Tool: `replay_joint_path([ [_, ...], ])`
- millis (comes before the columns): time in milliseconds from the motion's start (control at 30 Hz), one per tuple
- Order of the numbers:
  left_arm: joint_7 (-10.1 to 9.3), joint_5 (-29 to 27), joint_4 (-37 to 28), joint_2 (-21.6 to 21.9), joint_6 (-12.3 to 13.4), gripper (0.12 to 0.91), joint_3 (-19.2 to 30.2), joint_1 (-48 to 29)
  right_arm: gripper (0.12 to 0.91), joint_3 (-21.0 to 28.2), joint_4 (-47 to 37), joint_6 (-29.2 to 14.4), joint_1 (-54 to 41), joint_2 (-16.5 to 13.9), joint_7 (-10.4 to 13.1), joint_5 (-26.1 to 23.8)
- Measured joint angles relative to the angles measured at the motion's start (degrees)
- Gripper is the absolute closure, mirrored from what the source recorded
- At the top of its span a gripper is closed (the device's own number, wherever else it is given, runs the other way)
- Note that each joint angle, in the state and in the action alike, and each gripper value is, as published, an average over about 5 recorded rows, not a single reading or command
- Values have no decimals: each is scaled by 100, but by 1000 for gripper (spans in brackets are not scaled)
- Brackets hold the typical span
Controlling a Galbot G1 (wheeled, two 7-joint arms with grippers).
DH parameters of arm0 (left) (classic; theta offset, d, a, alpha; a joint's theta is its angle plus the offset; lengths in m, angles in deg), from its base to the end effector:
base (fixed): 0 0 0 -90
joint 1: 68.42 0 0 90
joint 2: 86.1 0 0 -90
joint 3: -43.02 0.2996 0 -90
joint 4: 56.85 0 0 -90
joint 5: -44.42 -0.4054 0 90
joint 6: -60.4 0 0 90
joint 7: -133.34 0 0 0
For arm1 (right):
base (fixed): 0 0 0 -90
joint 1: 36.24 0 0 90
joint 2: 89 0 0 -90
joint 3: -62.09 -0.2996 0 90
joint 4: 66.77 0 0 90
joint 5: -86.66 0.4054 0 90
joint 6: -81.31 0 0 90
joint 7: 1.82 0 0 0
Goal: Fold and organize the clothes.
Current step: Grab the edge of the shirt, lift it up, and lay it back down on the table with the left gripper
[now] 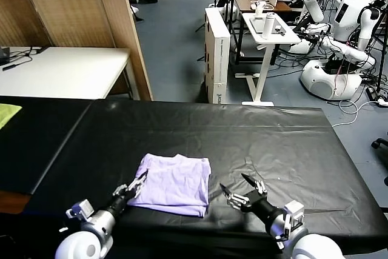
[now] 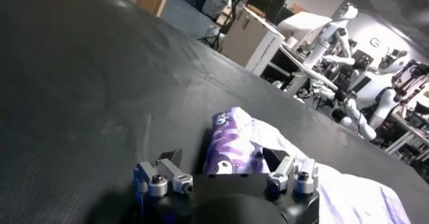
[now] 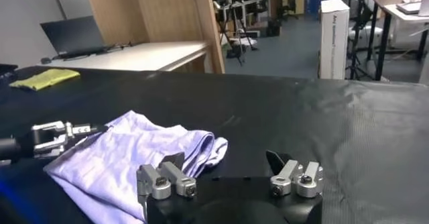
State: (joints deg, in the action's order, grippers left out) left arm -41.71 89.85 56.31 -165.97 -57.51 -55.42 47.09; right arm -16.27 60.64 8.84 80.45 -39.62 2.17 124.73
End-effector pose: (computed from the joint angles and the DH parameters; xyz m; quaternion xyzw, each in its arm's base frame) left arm 0.2775 0.0785 -0.2746 -0.0756 -0.9280 0.2912 0.2199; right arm 0.2446 0.0146 -0.2156 0.2417 -0.9524 -0.0272 0.1837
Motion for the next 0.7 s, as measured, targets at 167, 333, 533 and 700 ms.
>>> replay_joint_path([
  [167,-51,142,-75,-12,-74,726,-15,-36,118,1,-25,0,-3,24,8,-32],
  [333,-116,141,-65,50,-63,861,-62,-75,118,7,-69,-4,-11,79,11,-83],
  [533,-147,170,-41,301,-44,863,-261,-149,118,14,-156,-32,6,211,14,-187],
  [700,-151,450,-63,747,-52,863,-541,-120,118,12,-244,-56,-28,341,60,-232],
])
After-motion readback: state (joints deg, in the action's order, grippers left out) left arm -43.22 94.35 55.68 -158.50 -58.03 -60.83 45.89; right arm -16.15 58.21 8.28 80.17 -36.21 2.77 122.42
